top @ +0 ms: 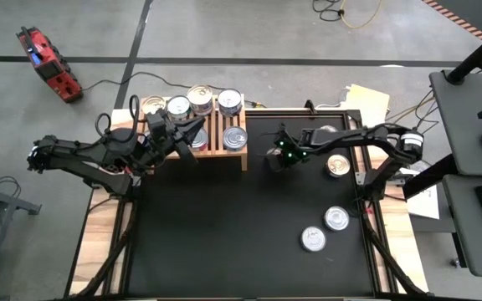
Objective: Stack canned seafood by type on shelf
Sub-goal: Stack the blue pink tuna can on top of the other blue pink tuna can on the shelf
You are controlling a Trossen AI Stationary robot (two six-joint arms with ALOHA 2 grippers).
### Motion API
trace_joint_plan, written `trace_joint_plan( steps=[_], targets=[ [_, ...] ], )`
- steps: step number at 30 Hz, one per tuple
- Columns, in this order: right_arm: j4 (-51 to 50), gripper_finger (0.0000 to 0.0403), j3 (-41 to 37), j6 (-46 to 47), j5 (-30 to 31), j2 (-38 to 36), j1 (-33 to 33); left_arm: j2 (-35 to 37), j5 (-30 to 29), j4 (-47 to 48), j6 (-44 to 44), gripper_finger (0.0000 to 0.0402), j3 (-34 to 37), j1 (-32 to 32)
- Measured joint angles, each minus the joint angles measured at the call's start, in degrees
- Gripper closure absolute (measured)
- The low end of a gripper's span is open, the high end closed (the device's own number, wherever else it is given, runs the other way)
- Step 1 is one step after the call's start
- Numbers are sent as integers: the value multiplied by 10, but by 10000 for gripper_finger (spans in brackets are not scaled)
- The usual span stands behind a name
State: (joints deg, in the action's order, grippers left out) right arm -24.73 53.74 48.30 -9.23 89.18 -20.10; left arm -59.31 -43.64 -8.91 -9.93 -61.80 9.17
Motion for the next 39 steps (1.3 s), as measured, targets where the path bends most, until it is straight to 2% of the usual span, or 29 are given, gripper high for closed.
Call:
trace_joint_plan(
  steps=[11,21,25,35,39],
  targets=[
    [0,390,0,46,-6,0,82,0,0,26,-2,401,0,0],
    [1,390,0,100,-20,0,182,-20,6,60,-48,401,0,0],
    [1,390,2,116,-19,0,220,-41,47,62,-78,401,0,0],
    [-9,390,56,147,-17,-3,298,-109,234,70,-154,401,0,10],
    [-12,390,88,149,-11,-23,312,-133,252,72,-168,401,-3,39]
  ],
)
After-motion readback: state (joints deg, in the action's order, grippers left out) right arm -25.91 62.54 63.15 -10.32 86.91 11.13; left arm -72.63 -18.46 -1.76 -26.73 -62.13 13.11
